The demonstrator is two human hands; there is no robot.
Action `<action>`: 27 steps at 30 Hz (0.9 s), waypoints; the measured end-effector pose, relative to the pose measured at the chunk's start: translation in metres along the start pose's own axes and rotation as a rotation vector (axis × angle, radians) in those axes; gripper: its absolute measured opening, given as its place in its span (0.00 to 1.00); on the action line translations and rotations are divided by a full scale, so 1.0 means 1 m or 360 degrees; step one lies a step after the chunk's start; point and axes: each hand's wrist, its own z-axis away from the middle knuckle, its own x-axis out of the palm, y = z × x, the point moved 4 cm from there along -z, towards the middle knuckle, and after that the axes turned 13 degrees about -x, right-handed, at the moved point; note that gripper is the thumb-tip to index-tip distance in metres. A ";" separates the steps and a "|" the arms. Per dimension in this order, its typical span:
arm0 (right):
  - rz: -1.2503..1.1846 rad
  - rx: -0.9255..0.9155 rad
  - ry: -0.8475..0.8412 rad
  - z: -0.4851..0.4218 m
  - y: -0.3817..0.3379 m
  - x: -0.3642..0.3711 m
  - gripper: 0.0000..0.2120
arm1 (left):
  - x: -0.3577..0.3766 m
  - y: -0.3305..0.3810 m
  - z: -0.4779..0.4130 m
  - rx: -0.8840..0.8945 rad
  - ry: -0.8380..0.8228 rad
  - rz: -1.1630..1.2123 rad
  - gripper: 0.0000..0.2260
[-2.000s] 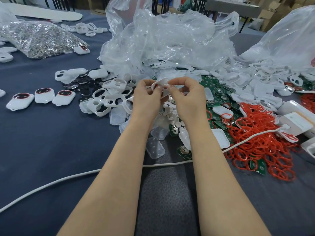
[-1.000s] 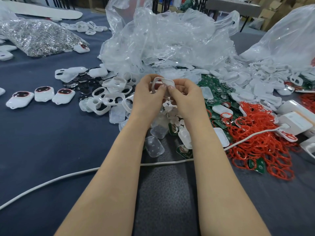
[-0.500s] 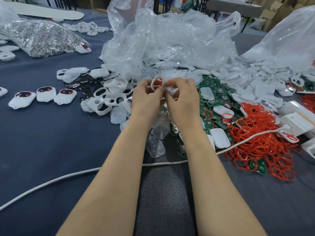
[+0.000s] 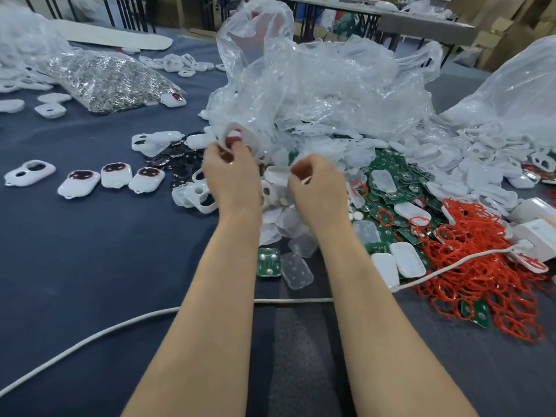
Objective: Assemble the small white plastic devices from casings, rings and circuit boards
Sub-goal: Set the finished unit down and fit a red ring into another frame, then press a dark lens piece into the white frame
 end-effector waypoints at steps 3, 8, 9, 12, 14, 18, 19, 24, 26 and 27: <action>0.0336 -0.0102 0.0015 -0.007 -0.023 0.019 0.11 | -0.021 0.021 -0.012 -0.0043 0.0019 0.0349 0.08; 0.0300 -0.0557 -0.0375 -0.017 -0.089 0.093 0.11 | -0.064 0.058 -0.039 0.0050 0.0154 0.0571 0.04; 0.0432 -0.0610 -0.0481 -0.017 -0.097 0.109 0.11 | -0.071 0.063 -0.043 0.0064 0.0193 0.0577 0.04; 0.0689 -0.0589 -0.0697 -0.015 -0.105 0.140 0.13 | -0.088 0.067 -0.052 0.0060 0.0281 0.0573 0.05; 0.0745 -0.0586 -0.0688 -0.018 -0.107 0.146 0.14 | -0.093 0.067 -0.055 0.0040 0.0302 0.0587 0.03; 0.0644 -0.0621 -0.0583 -0.023 -0.114 0.144 0.09 | -0.089 0.062 -0.055 0.0025 0.0302 0.0550 0.02; 0.0573 -0.0616 -0.0546 -0.025 -0.114 0.142 0.07 | -0.085 0.061 -0.055 0.0030 0.0285 0.0527 0.02; -0.0269 -0.0122 -0.0181 -0.047 -0.078 0.094 0.12 | -0.055 0.046 -0.043 0.0070 0.0097 0.0197 0.02; -0.0824 0.0185 0.0063 -0.049 -0.052 0.061 0.12 | -0.039 0.035 -0.037 0.0058 -0.0043 -0.0006 0.03; -0.1064 0.0287 0.0141 -0.046 -0.040 0.047 0.11 | -0.030 0.030 -0.033 0.0058 -0.0109 -0.0088 0.02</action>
